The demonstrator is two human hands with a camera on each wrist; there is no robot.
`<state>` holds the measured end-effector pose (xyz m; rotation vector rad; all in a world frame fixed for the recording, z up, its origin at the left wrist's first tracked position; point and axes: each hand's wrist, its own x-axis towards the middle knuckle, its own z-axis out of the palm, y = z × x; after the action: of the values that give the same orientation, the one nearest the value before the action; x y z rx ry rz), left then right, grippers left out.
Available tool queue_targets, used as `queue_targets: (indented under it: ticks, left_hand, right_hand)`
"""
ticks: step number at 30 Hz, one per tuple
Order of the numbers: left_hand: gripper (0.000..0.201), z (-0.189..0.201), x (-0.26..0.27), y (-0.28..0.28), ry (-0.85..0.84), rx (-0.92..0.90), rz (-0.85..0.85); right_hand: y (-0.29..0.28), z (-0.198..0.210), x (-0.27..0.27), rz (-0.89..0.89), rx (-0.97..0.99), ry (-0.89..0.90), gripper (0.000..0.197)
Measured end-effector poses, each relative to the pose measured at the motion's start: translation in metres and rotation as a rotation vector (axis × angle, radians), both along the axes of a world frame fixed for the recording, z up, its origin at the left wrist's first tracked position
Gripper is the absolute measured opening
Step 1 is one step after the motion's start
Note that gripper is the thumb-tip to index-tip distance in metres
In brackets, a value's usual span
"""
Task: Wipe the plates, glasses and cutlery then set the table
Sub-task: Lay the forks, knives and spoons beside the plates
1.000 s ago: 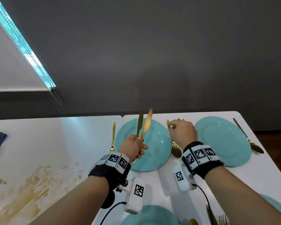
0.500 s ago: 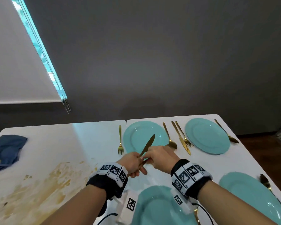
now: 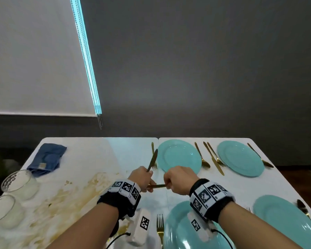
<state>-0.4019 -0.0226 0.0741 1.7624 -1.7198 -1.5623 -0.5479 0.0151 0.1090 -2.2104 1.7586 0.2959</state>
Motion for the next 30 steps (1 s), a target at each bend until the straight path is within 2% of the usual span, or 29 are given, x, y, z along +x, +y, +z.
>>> queue_targets:
  ticks: [2, 6, 9, 12, 15, 19, 21, 24, 27, 29, 30]
  left_hand:
    - [0.017, 0.002, 0.013, -0.006, -0.037, -0.05, 0.112]
    - [0.013, -0.002, 0.037, -0.027, 0.036, -0.107, 0.395]
    - [0.012, -0.012, 0.05, -0.042, 0.036, -0.102, 0.498]
    - [0.012, -0.022, 0.058, -0.056, 0.065, -0.071, 0.553]
    - [0.014, -0.034, 0.064, -0.065, 0.119, -0.035, 0.605]
    - [0.022, -0.048, 0.071, -0.071, 0.138, -0.036, 0.652]
    - [0.019, -0.054, 0.076, -0.074, 0.135, -0.032, 0.669]
    - [0.019, -0.062, 0.084, -0.077, 0.132, -0.02, 0.694]
    - [0.016, -0.066, 0.088, -0.08, 0.126, -0.016, 0.704]
    - [0.015, -0.069, 0.09, -0.085, 0.118, -0.02, 0.715]
    - [0.015, -0.07, 0.09, -0.088, 0.115, -0.022, 0.718]
  right_hand:
    - [-0.002, -0.003, 0.003, -0.031, 0.001, 0.01, 0.018]
    - [-0.022, -0.015, 0.001, -0.209, 0.059, -0.062, 0.014]
    - [-0.053, -0.028, 0.001, -0.369, 0.139, -0.151, 0.018]
    - [-0.09, -0.048, 0.008, -0.47, 0.254, -0.176, 0.023]
    - [-0.128, -0.07, 0.019, -0.564, 0.299, -0.113, 0.032]
    - [-0.167, -0.094, 0.029, -0.687, 0.319, -0.206, 0.025]
    - [-0.18, -0.104, 0.037, -0.654, 0.349, -0.166, 0.021]
    - [-0.193, -0.113, 0.047, -0.539, 0.371, -0.06, 0.028]
    - [-0.206, -0.123, 0.054, -0.512, 0.386, -0.011, 0.019]
    - [-0.211, -0.132, 0.052, -0.578, 0.394, -0.063, 0.009]
    - [-0.213, -0.139, 0.049, -0.638, 0.379, -0.177, 0.017]
